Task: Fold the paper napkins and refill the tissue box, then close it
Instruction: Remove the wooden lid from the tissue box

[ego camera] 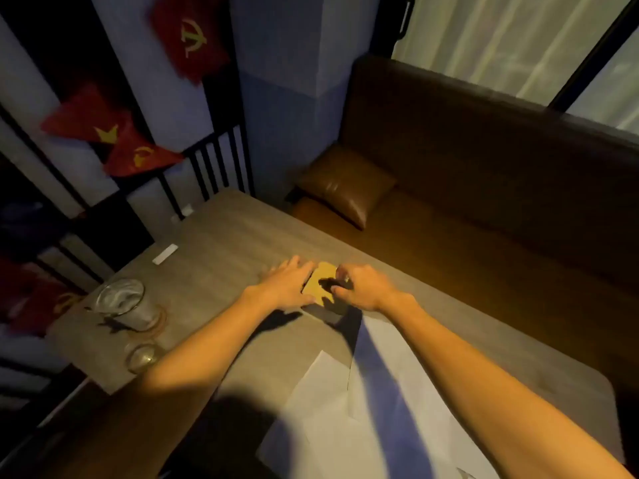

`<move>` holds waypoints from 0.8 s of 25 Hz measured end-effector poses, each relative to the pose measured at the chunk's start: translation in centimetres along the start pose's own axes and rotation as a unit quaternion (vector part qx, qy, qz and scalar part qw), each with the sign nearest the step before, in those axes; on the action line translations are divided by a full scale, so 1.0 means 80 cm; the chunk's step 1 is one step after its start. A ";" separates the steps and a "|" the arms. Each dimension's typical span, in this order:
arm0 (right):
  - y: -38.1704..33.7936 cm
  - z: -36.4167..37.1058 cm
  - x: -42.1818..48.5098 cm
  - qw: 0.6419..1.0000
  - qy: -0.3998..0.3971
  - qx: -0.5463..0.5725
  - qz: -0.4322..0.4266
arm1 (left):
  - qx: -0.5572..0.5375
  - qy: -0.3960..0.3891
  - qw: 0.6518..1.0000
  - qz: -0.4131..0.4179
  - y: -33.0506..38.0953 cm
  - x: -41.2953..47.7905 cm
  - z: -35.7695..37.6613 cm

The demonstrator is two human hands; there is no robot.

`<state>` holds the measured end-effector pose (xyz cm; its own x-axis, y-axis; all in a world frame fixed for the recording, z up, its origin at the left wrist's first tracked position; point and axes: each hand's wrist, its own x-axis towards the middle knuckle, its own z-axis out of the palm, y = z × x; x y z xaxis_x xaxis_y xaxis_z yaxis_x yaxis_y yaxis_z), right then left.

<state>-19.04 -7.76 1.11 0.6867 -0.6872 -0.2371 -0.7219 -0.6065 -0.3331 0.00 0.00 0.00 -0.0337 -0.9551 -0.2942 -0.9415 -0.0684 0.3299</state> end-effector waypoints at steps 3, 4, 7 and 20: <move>0.006 0.026 0.013 0.999 -0.039 0.009 0.015 | -0.009 -0.032 0.999 -0.005 -0.005 0.020 0.023; 0.004 0.032 0.013 0.998 -0.054 0.013 0.023 | 0.001 -0.040 0.999 0.003 -0.004 0.025 0.028; 0.009 0.050 0.031 0.997 -0.076 0.018 0.030 | 0.042 -0.050 0.997 0.035 -0.005 0.054 0.043; 0.029 0.077 0.062 0.993 -0.120 0.003 -0.006 | 0.074 -0.030 0.995 0.052 -0.018 0.119 0.077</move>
<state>-16.76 -10.09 -6.45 0.6968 -0.5644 -0.4427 -0.7131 -0.6118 -0.3424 -1.01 -7.21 -8.77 -0.1496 -0.9359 -0.3190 -0.9710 0.0782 0.2262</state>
